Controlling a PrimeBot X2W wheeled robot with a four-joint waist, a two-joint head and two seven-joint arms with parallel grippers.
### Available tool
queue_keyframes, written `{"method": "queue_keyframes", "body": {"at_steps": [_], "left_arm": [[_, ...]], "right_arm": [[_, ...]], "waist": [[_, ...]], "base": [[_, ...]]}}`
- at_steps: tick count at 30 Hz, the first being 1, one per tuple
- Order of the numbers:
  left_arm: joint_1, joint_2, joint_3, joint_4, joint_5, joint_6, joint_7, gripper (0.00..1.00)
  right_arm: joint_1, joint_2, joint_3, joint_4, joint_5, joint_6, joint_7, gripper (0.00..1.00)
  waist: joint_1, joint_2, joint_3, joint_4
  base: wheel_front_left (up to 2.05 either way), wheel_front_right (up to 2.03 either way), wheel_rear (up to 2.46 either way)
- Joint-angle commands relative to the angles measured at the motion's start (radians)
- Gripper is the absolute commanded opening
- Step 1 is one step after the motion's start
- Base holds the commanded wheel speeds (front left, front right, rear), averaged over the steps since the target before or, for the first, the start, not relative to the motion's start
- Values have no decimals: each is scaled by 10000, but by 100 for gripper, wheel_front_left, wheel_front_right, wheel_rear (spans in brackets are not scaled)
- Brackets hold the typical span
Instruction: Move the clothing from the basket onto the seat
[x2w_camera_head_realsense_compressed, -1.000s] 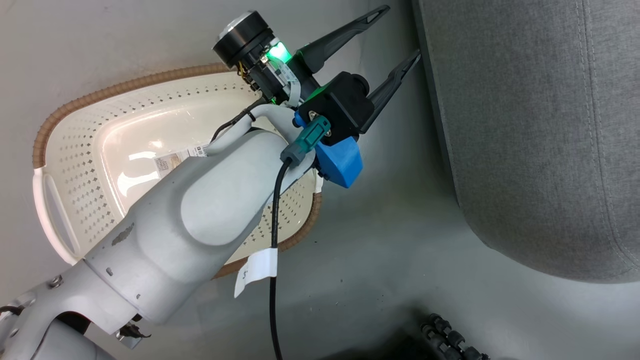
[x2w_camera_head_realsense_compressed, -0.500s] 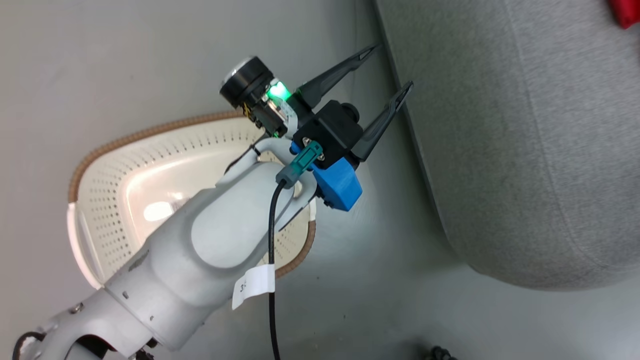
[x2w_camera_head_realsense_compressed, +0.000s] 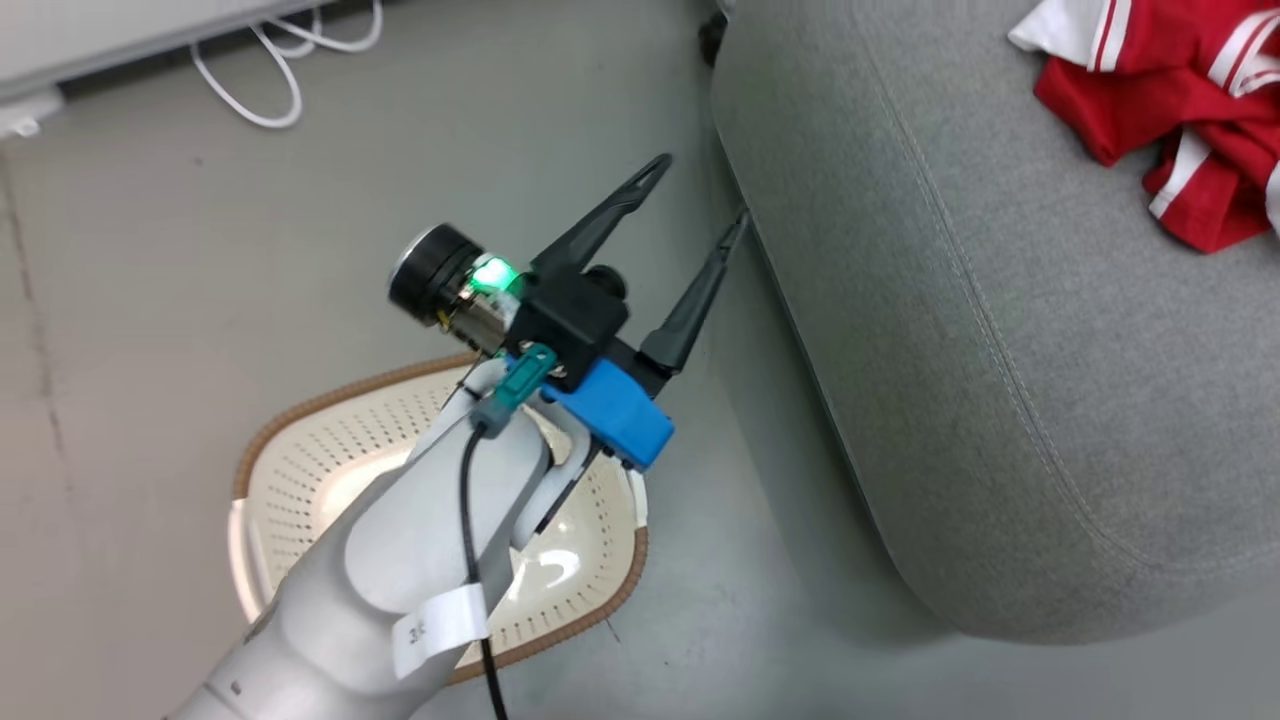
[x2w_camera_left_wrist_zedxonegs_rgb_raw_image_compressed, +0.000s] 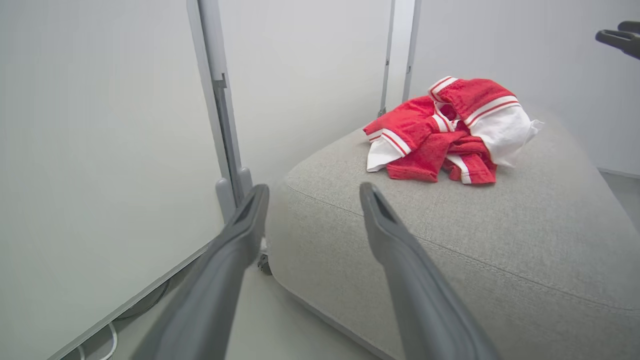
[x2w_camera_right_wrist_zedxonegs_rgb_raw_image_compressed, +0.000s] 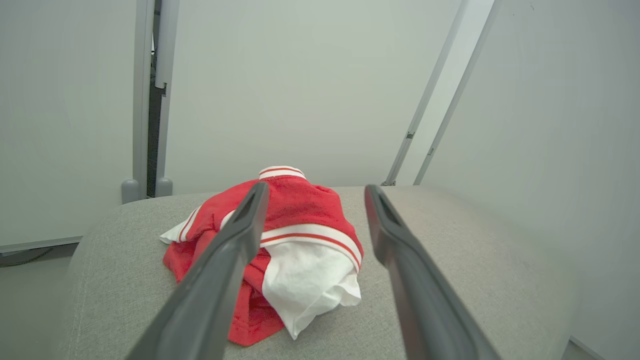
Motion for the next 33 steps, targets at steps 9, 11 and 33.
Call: {"method": "queue_keyframes", "body": {"at_steps": [9, 11, 33], "left_arm": [[1383, 72, 1954, -716, 412, 299, -48, 100], [1735, 136, 2420, -862, 544, 340, -47, 100], [5270, -551, 6630, -2267, 1794, -213, -48, 100]], "right_arm": [[328, 120, 1842, -304, -23, 1, -32, 100], [345, 179, 2263, -245, 6, 1, -33, 100], [800, 1175, 4450, 695, 135, 1, -33, 100]], "waist": [[2, 0, -1245, 1088], [2, 0, -1447, 1260], [2, 0, -3181, 2590]], "base": [[0, 0, 0], [0, 0, 0], [0, 0, 0]]}}
